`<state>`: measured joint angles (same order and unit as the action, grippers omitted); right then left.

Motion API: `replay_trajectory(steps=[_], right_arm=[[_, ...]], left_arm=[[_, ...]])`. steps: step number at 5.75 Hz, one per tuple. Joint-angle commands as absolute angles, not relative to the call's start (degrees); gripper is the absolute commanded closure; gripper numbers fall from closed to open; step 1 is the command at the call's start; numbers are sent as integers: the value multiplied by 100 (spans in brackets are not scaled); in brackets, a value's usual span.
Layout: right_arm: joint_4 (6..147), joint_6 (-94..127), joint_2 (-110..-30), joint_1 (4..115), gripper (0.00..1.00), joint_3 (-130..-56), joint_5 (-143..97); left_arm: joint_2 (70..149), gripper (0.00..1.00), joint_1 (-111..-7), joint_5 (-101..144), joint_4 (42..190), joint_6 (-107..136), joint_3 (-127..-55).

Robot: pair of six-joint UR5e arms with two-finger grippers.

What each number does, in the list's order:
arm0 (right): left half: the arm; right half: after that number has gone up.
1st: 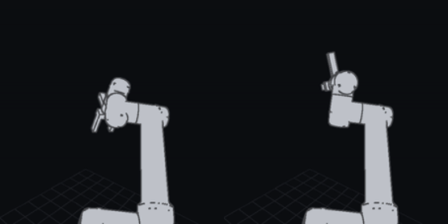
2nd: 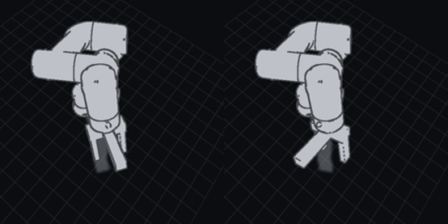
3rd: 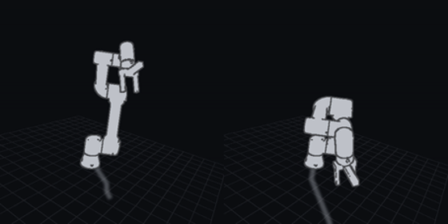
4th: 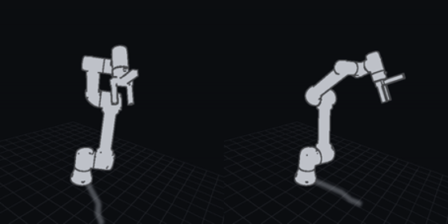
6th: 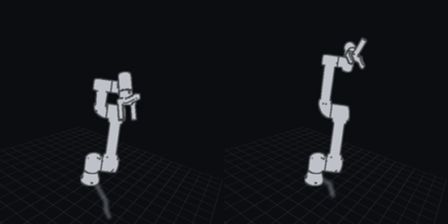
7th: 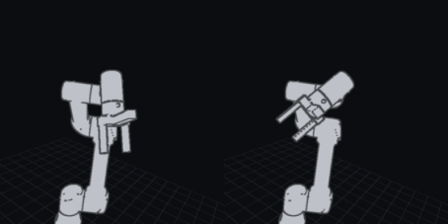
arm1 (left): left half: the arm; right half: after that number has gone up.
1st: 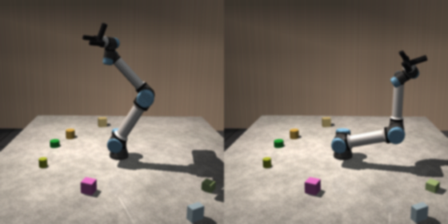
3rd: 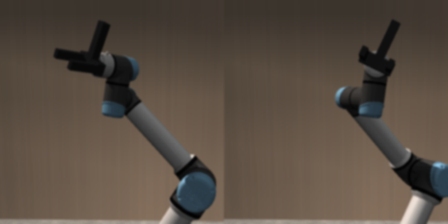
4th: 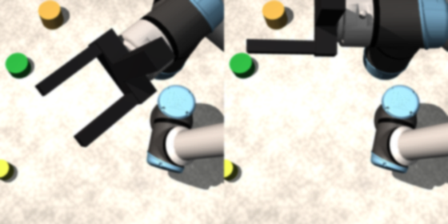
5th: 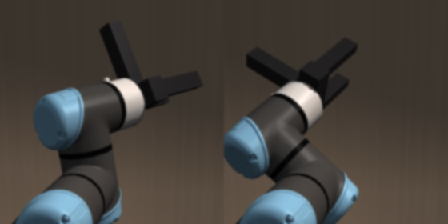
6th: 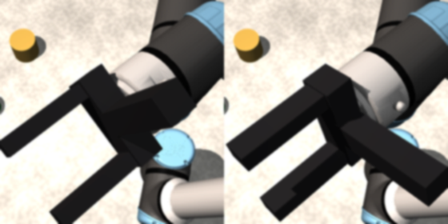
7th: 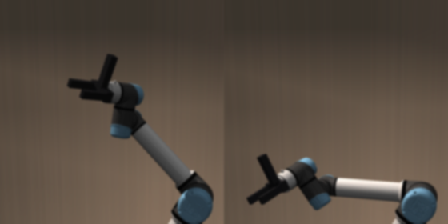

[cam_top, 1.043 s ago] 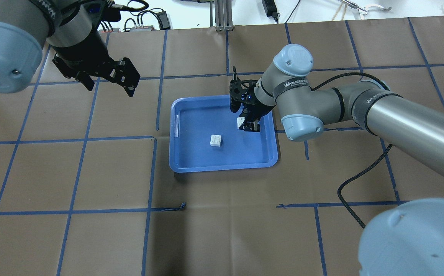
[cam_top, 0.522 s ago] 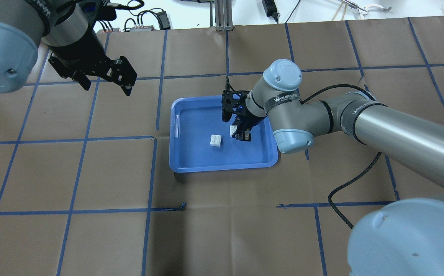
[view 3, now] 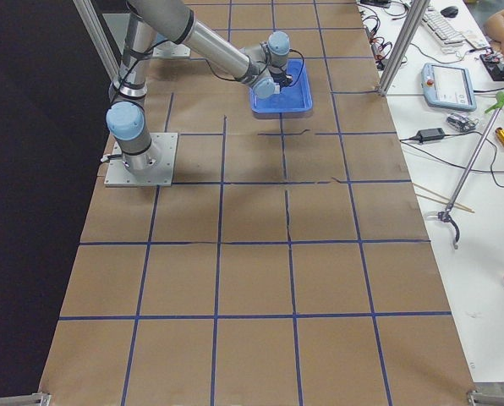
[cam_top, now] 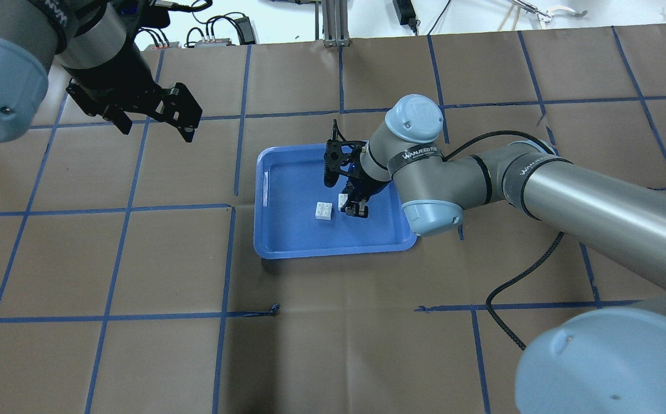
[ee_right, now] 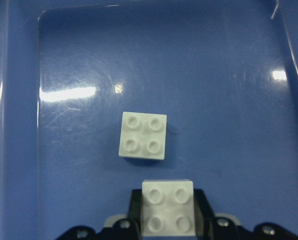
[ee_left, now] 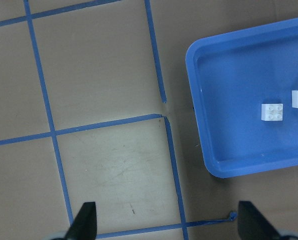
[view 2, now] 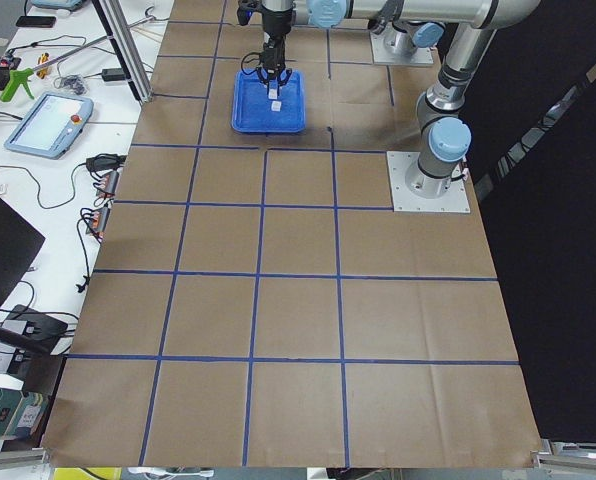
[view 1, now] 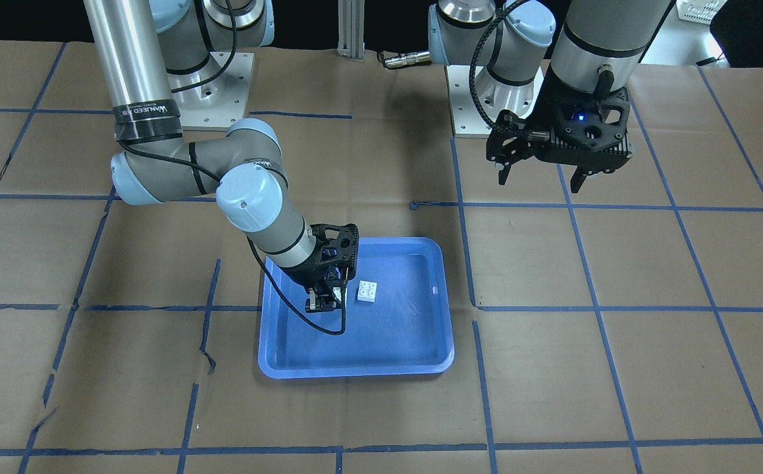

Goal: Assemble white blocks and place on blue tray

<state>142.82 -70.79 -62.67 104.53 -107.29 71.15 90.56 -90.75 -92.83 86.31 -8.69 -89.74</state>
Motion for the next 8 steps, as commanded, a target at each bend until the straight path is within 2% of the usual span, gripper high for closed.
replay_trajectory(steps=[1,8], right_arm=[[14378,-7066,-6188,10599,62,-10731,7119],[14432,-7040,-6135,10608,62,-10740,7128]], left_arm=[[9053,1,-9044,-9299,8622,-861,-8974],[8921,1,-8780,-9238,9062,-853,-8930]])
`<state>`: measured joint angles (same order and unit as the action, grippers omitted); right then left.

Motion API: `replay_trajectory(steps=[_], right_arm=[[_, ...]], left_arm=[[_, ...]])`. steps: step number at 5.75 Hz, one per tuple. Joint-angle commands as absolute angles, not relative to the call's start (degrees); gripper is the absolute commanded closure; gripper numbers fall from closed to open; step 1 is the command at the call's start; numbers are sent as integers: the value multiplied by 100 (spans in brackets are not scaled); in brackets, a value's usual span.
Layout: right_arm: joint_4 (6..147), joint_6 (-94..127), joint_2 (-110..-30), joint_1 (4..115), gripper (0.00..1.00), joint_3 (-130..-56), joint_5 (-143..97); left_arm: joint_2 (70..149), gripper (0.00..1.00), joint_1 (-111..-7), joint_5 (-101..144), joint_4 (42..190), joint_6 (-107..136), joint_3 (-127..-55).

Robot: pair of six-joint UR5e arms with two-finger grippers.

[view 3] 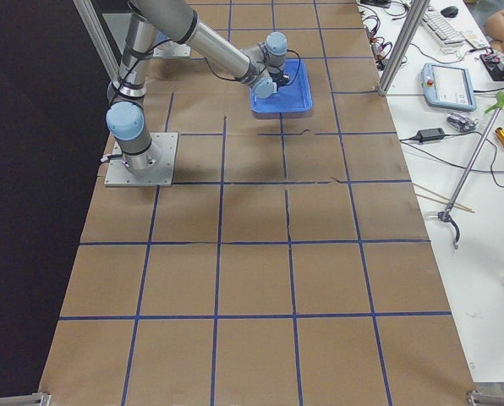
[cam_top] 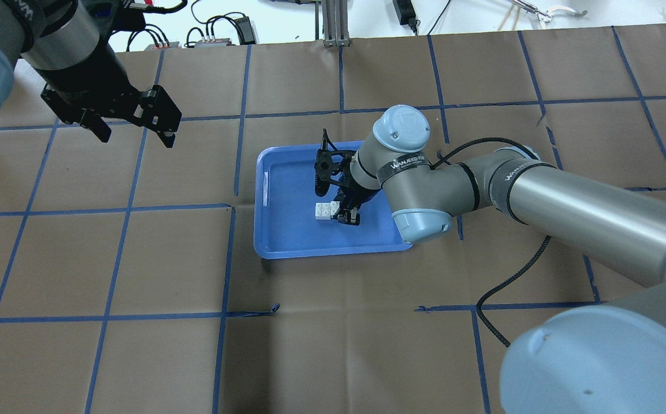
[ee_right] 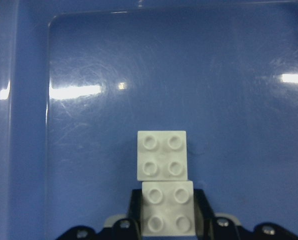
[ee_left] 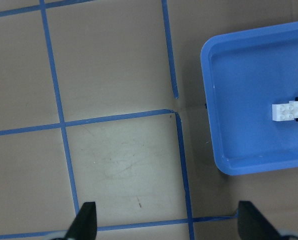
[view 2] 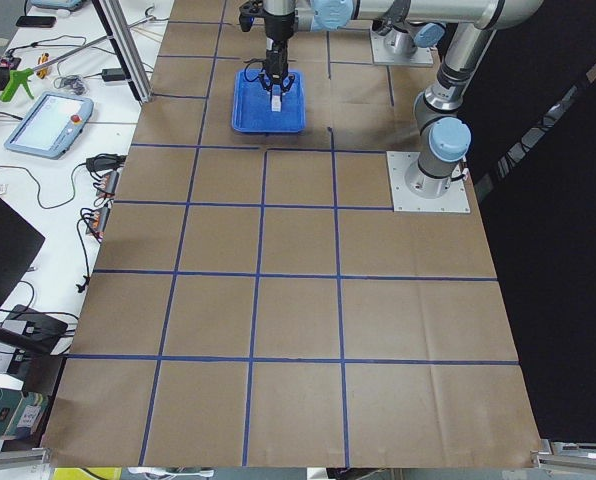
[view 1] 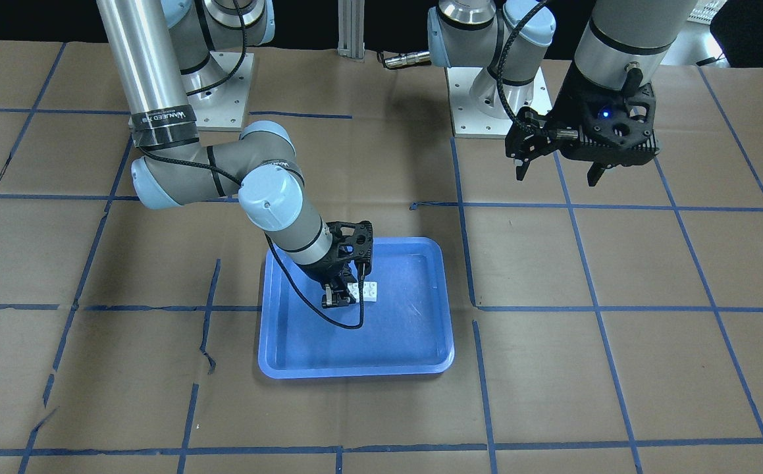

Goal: Assemble white blocks and place on blue tray

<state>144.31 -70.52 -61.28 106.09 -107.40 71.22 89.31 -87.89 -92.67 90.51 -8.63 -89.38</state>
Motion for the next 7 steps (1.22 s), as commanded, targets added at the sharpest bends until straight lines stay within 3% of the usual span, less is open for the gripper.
replay_trajectory(steps=[1,7], right_arm=[[14423,-7023,-6152,10600,62,-10740,7128],[14423,-7022,-6135,10608,62,-10749,7119]], left_arm=[[8921,1,-8763,-9229,8914,-705,-8938],[8912,1,-8771,-8877,8921,-246,-9025]])
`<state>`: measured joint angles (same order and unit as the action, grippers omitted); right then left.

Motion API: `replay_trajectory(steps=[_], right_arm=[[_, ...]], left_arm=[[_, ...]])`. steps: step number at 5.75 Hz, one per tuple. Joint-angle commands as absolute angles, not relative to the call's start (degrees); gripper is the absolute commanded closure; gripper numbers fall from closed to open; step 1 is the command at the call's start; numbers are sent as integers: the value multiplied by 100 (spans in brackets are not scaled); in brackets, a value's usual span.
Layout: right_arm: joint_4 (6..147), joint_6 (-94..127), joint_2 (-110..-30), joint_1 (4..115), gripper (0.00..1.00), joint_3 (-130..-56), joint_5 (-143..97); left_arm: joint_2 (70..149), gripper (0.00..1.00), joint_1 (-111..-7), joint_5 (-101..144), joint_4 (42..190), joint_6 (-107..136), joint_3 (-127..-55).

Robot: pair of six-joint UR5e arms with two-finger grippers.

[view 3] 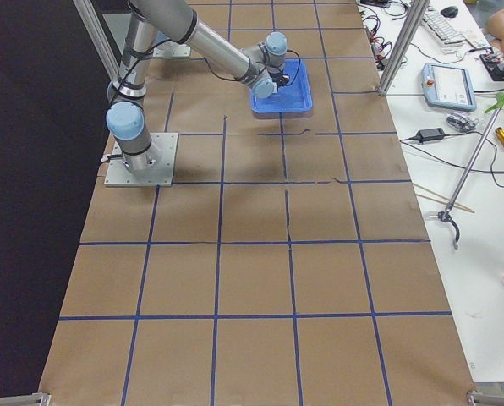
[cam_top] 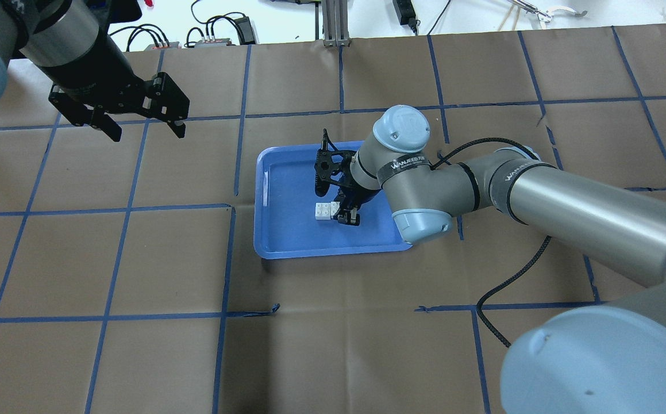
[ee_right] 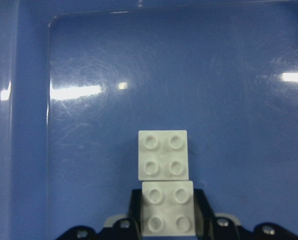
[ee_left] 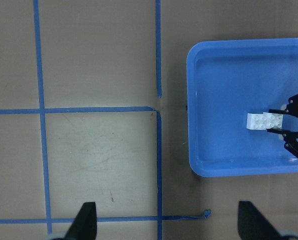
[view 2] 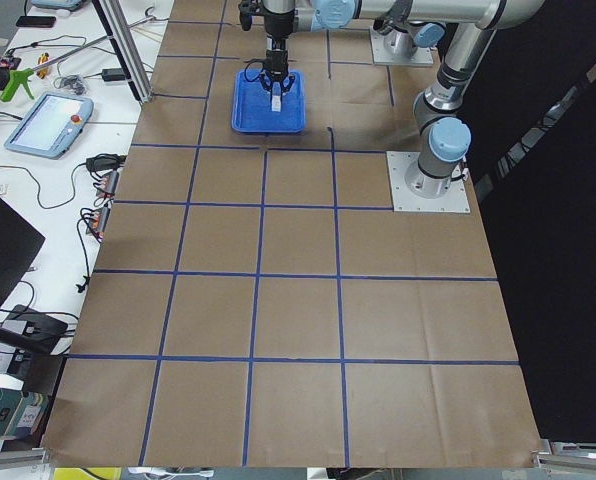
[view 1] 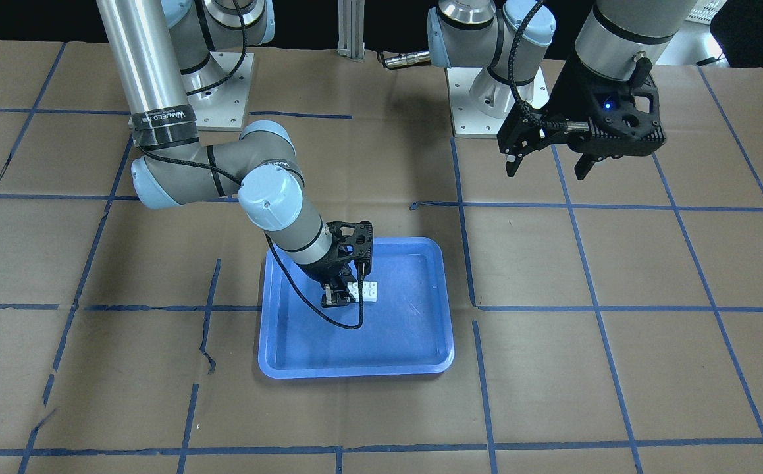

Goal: Assemble white blocks and place on blue tray

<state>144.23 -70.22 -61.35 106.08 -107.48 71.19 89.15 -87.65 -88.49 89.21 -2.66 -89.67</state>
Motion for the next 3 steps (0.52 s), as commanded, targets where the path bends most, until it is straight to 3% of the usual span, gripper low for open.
replay_trajectory(steps=[1,3], right_arm=[[14423,-7022,-6135,10608,62,-10749,7119],[14423,-7014,-6126,10608,61,-10740,7119]], left_arm=[[8912,1,-8754,-8912,8921,-281,-8983],[9096,1,-8754,-8929,8982,-246,-8930]])
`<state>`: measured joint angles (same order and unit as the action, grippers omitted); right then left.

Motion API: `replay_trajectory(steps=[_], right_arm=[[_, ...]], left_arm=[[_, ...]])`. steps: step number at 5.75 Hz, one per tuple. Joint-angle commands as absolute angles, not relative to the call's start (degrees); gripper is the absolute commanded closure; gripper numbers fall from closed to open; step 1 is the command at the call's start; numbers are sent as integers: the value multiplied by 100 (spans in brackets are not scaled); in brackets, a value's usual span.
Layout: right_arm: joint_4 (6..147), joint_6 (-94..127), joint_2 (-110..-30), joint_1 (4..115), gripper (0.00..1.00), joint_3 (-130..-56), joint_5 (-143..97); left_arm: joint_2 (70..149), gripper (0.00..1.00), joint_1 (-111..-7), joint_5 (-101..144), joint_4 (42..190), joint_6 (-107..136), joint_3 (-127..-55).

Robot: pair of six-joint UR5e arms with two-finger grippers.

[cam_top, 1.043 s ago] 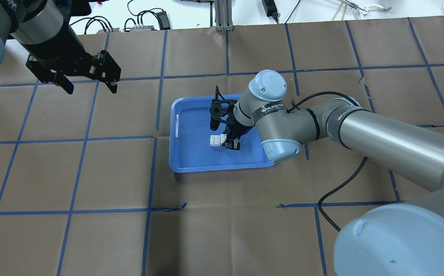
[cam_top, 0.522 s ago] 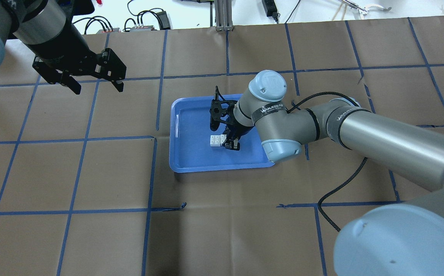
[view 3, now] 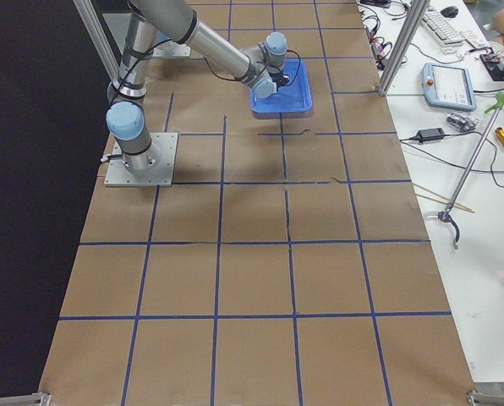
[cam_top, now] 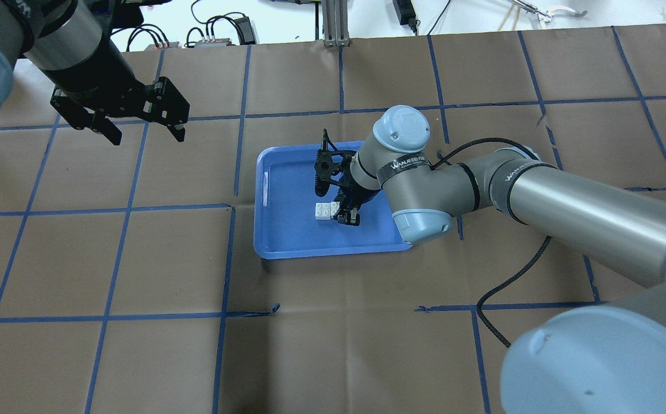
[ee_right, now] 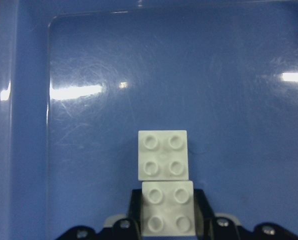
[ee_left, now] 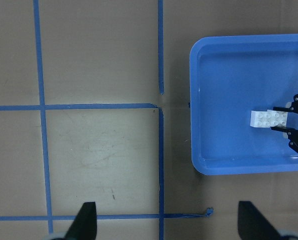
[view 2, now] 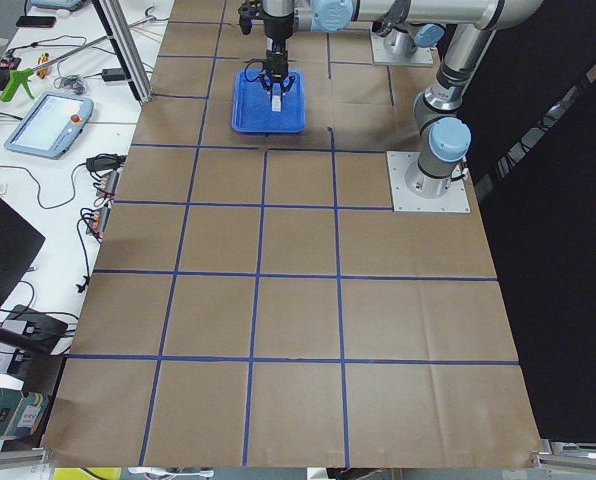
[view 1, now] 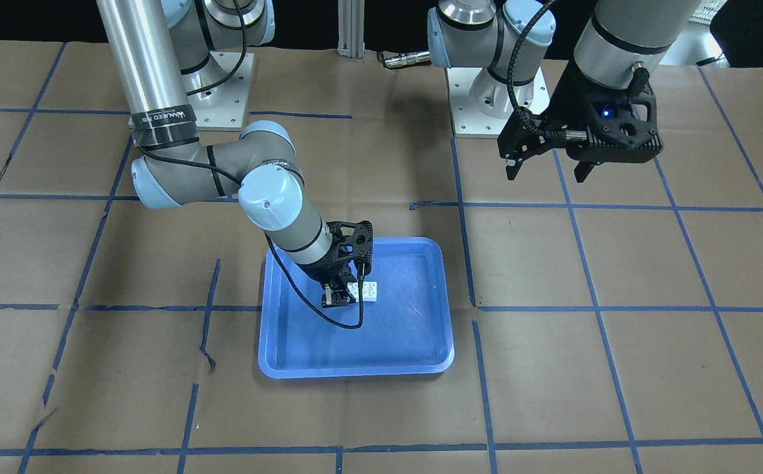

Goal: Assemble white blocks and place on blue tray

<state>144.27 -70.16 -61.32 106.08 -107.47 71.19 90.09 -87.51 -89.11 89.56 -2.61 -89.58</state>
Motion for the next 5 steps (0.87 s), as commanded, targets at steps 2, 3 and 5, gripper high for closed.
replay_trajectory(steps=[2,3,5], right_arm=[[14423,-7022,-6117,10608,43,-10749,7110],[14414,-7022,-6117,10608,41,-10749,7110],[14423,-7014,-6117,10608,41,-10740,7110]], left_arm=[[9464,1,-8754,-8929,9008,-281,-8904],[9553,0,-8763,-8790,8896,-255,-8834],[9527,0,-8789,-8702,8385,-229,-8982]])
